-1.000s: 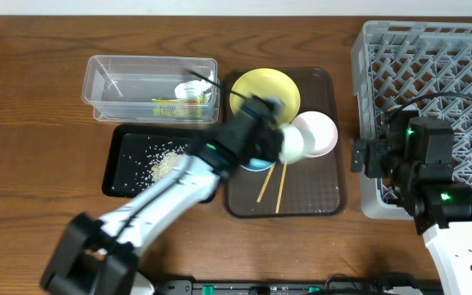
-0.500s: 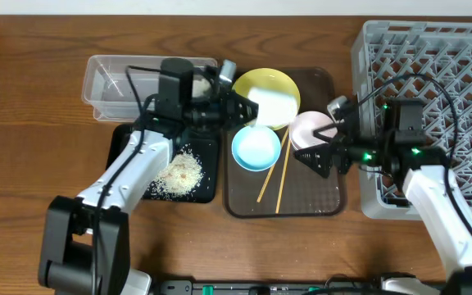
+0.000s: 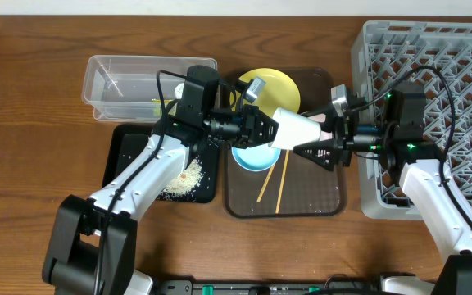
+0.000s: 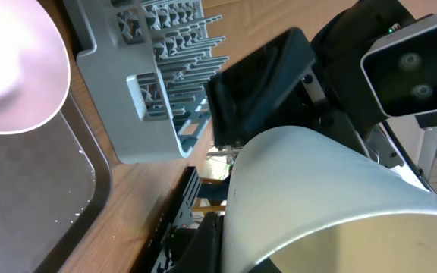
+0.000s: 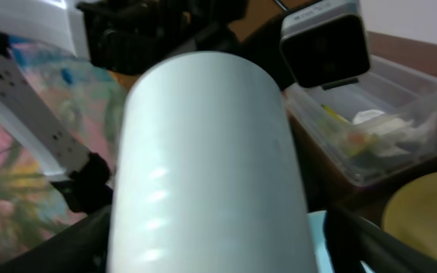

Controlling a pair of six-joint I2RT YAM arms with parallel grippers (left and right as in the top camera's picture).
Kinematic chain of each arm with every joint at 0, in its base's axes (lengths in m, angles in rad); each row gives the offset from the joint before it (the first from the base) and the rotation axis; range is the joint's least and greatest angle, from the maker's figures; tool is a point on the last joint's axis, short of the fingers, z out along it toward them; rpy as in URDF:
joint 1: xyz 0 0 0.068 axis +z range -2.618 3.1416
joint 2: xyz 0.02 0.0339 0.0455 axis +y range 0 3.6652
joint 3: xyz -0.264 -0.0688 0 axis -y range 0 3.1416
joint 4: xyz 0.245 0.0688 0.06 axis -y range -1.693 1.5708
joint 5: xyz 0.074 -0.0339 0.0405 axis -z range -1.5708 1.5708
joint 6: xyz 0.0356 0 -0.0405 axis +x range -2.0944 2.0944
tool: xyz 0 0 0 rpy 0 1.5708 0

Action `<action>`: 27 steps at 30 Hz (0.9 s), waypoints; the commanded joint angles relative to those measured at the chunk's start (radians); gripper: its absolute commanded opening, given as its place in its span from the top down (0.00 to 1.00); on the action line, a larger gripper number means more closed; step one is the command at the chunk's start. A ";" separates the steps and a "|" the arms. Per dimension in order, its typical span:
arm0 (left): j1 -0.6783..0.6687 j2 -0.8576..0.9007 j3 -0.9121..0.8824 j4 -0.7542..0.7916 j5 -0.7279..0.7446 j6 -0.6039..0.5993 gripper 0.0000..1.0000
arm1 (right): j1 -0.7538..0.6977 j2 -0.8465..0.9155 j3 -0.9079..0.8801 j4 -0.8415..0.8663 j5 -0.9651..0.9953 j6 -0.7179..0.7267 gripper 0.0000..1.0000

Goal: Sort waste into correct bins and load items into the dishwasher rack
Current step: 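Hand the cup from the left gripper to the right gripper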

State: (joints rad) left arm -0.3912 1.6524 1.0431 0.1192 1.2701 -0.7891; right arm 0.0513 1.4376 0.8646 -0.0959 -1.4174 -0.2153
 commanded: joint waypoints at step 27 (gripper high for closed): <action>0.178 -0.134 0.010 -0.436 -0.629 0.393 0.55 | -0.051 -0.079 0.041 -0.225 0.609 0.088 0.64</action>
State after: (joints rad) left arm -0.2699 1.6154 1.0447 -0.3080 0.7345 -0.4690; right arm 0.0334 1.4216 0.8654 -0.2913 -0.9398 -0.1417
